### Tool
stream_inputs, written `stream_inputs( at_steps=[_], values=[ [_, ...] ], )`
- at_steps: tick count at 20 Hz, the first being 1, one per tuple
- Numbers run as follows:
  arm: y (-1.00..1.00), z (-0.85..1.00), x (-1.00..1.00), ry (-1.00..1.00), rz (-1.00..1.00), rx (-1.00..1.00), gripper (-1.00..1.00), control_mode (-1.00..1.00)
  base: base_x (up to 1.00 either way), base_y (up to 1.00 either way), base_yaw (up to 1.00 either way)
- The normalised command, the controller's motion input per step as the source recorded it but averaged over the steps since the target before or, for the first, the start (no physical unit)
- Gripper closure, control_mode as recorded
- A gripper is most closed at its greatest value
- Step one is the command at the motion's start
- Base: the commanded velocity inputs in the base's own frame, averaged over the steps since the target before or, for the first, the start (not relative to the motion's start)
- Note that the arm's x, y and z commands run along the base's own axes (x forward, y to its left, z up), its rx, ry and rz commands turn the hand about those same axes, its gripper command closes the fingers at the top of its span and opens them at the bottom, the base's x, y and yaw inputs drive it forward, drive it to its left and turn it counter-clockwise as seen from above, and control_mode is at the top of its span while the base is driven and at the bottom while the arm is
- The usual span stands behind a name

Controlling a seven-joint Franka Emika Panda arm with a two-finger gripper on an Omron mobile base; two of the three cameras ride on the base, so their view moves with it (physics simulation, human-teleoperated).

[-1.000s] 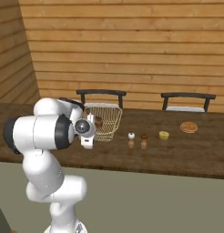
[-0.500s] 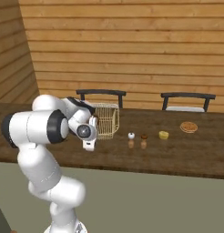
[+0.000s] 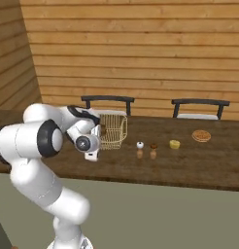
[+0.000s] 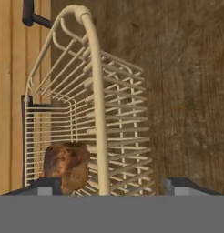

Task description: Open the cabinet, pick up the bread from the cabinet and place it in the basket. Then move the basket to the dining counter.

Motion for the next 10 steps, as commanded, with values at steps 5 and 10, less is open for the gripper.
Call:
stream_inputs(
  at_steps=[5,10],
  values=[
    [0.00,0.76,-0.19,0.00,0.00,0.00,-1.00,-1.00,0.00,0.00,0.00],
    [-0.27,0.94,-0.60,0.00,0.00,-0.03,-1.00,-1.00,0.00,0.00,0.00]
  ],
)
